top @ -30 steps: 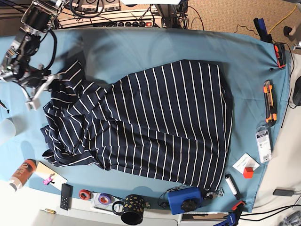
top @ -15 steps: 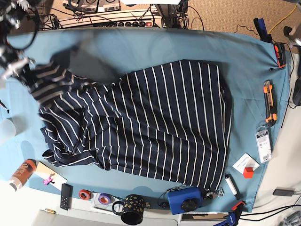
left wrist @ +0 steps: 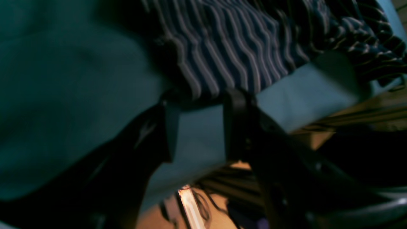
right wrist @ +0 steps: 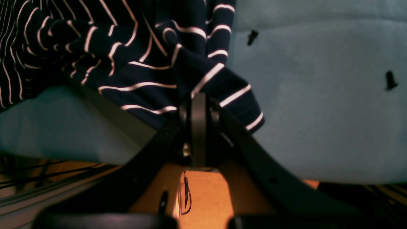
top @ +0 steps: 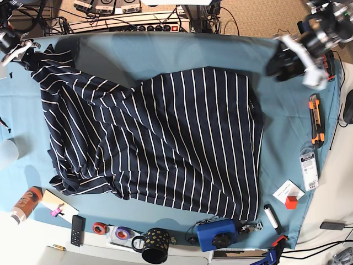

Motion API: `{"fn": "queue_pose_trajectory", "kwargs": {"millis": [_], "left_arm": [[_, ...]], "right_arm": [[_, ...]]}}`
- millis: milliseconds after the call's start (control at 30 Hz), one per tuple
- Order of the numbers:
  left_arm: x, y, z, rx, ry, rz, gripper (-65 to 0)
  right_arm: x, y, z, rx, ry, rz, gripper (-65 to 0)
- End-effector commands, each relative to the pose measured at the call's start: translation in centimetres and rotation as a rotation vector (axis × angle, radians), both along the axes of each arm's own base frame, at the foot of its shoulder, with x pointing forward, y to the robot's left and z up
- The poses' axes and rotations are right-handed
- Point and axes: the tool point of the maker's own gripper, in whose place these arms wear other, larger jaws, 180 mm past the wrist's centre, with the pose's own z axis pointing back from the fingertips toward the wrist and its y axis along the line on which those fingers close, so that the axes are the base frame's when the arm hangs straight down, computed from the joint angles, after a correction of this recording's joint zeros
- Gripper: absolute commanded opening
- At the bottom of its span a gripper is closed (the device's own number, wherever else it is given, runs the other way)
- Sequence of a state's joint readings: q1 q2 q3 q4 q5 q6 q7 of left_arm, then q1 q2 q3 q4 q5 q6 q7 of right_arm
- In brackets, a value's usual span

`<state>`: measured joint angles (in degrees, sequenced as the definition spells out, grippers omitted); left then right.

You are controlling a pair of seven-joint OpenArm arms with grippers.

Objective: Layout the t-shirt on the table in an organized manner, then fold the t-shirt properly
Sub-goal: 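Grasp the shirt edge with the left gripper and pull it outward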

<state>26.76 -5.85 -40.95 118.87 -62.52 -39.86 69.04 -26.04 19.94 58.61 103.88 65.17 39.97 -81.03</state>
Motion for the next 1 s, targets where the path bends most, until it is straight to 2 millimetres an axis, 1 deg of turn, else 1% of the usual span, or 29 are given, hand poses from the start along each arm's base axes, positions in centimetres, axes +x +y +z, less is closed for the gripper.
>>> {"fn": "queue_pose_trajectory", "kwargs": {"millis": [0,67,133,200,267,367,433,567,667,700,767,900,967], "left_arm": [[0.8,-0.9,1.0,-0.007,-0.061,-0.015,-41.3],[1.8,-2.3,0.3,0.027,-0.079,-0.022,-41.3],[2.5,-2.9,-1.0,0.075,-0.041,0.018,-40.9],[2.4,-3.3,-2.5,0.116,0.029,0.043,-36.5],[2.3,-4.0,-3.5,0.131,0.07,0.049,-32.3],[2.3,-5.2,-4.3,0.118,0.091,0.028,-32.1],[2.4,-5.5,-4.9,0.118,0.105,0.019,-32.1],[3.2,-5.2,-6.3,0.114,0.13,0.03,-32.1],[3.7,-5.3,-6.9,0.09,0.143,0.034,-32.2],[3.9,-5.3,-6.9,0.082,0.143,0.035,-32.4],[3.9,-5.4,-6.8,0.079,0.143,0.034,-34.9],[3.8,-5.3,-7.0,0.084,0.151,0.03,-41.4],[3.8,-5.3,-7.0,0.083,0.151,0.031,-46.1]], "right_arm": [[0.6,-0.4,1.3,-0.023,-0.037,0.012,-65.0],[0.6,-0.4,1.3,-0.023,-0.036,0.012,-65.0],[0.6,-0.4,1.3,-0.023,-0.037,0.012,-65.0],[0.6,-0.4,1.3,-0.023,-0.037,0.012,-65.0],[0.6,-0.4,1.3,-0.023,-0.037,0.012,-65.0],[0.6,-0.4,1.3,-0.023,-0.037,0.012,-65.0],[0.6,-0.4,1.3,-0.023,-0.037,0.012,-65.0],[0.6,-0.4,1.3,-0.023,-0.037,0.012,-65.0],[0.6,-0.4,1.3,-0.023,-0.037,0.012,-65.0],[0.6,-0.4,1.3,-0.023,-0.037,0.012,-65.0],[0.6,-0.4,1.3,-0.023,-0.037,0.012,-65.0],[0.6,-0.4,1.3,-0.023,-0.037,0.012,-65.0],[0.6,-0.4,1.3,-0.023,-0.037,0.012,-65.0]]}}
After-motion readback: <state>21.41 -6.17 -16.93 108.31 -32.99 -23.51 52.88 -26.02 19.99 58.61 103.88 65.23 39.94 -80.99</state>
